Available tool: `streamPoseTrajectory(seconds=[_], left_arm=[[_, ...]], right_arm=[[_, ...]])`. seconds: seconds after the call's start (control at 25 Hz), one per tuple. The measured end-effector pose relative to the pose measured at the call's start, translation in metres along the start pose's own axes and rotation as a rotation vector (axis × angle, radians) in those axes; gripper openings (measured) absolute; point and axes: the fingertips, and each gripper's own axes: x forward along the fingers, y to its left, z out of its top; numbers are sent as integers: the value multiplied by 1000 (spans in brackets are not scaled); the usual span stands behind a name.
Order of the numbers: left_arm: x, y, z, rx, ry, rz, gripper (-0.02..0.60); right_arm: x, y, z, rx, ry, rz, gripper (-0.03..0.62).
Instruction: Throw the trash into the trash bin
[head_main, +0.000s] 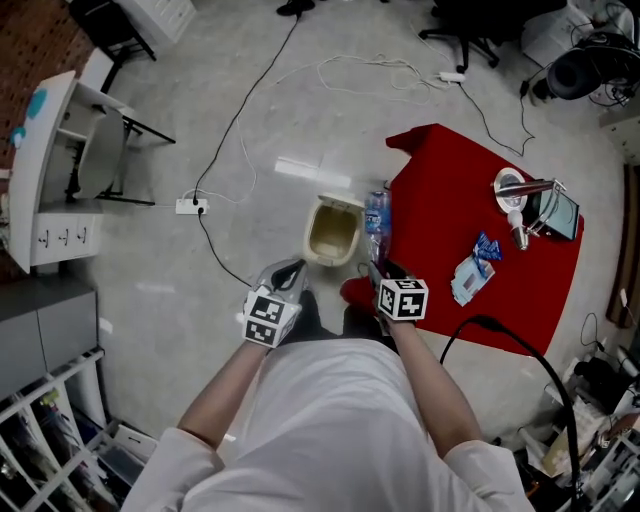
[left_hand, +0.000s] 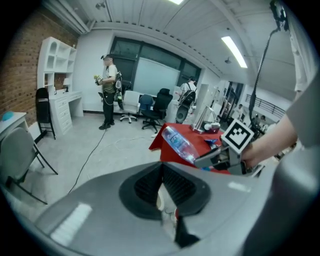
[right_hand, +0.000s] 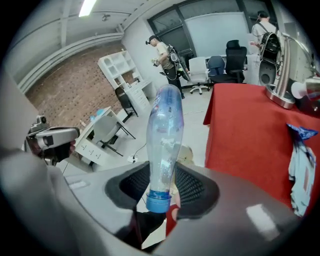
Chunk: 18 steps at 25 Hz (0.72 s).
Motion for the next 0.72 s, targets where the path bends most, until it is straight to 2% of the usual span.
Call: streamPoseTrajectory(seconds=[0.28,0.72], left_arm=[[-14,51,-23,-33,32,41,5],[22,81,-77,-58,111,4,5]], right_arm=[[30,44,-1,-15,26,36,156],[118,64,-84,102,229,88,156]])
